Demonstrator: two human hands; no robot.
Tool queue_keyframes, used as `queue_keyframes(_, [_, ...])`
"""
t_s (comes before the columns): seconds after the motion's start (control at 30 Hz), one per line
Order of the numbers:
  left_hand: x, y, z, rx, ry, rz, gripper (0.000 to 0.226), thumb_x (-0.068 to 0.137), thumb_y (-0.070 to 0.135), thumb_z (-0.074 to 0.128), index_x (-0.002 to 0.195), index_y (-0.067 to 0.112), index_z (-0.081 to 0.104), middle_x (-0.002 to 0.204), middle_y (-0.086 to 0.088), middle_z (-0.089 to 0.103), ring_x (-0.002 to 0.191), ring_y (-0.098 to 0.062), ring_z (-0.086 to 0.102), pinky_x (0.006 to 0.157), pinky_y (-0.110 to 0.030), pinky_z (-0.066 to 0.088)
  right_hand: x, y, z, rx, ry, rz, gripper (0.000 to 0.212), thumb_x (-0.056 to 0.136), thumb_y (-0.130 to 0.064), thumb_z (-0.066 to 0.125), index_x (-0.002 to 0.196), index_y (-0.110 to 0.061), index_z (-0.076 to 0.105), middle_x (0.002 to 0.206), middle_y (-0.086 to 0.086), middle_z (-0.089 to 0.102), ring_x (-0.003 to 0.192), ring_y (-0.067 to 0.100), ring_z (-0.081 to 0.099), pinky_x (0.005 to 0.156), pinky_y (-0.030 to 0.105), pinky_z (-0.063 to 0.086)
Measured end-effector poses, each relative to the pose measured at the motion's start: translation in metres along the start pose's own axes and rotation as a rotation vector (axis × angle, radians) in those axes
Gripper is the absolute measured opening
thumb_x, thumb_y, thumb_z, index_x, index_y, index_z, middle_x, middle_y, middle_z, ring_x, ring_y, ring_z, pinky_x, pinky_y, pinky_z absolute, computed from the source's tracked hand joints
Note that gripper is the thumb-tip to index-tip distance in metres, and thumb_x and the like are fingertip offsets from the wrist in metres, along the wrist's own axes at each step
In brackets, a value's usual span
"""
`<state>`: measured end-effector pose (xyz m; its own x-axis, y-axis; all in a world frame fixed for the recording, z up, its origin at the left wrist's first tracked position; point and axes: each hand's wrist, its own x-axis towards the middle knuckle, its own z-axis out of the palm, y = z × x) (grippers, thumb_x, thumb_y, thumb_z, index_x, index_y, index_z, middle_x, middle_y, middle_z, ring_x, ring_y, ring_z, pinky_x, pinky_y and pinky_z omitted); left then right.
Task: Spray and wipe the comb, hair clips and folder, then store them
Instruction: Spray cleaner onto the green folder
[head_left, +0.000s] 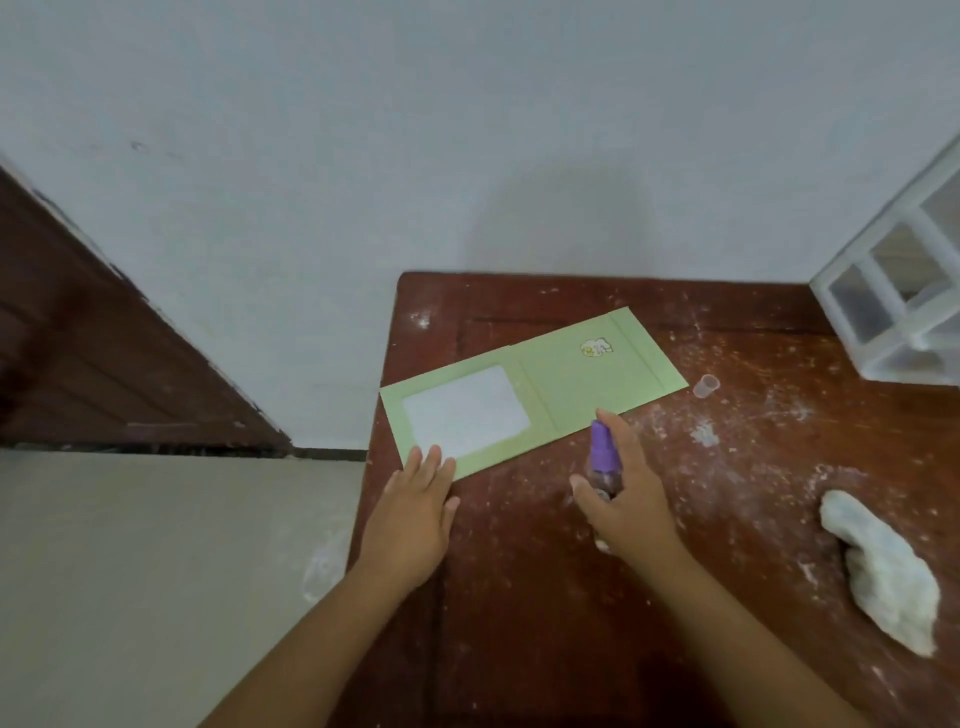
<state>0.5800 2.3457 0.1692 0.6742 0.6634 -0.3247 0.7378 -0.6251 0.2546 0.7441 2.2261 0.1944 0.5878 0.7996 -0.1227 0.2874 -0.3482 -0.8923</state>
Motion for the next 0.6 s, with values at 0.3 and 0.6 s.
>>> queue_keyframes(0.3, [-0.093,-0.004,0.016,-0.049,0.026,-0.053,0.063,0.090,0.053,0.031,0.145,0.025,0.014,0.156,0.004,0.006,0.144,-0.014,0.004,0.116,-0.031,0.012,-0.059,-0.002,0.010,0.441,-0.101,0.044,0.062,0.086,0.017,0.038,0.124,-0.030,0.029,0.071,0.011,0.053,0.039,0.014,0.050,0.040,0.024,0.046])
queue_keyframes(0.6, [-0.048,-0.027,0.018,-0.198,-0.031,-0.193,0.107,0.074,0.054,0.062,0.143,0.002,-0.001,0.154,-0.016,-0.010,0.143,-0.027,-0.009,0.118,-0.034,0.007,-0.064,-0.003,0.005,0.361,-0.178,0.081,0.067,0.084,0.016,0.047,0.122,-0.037,0.033,0.074,0.010,0.052,0.042,0.013,0.049,0.044,0.024,0.047])
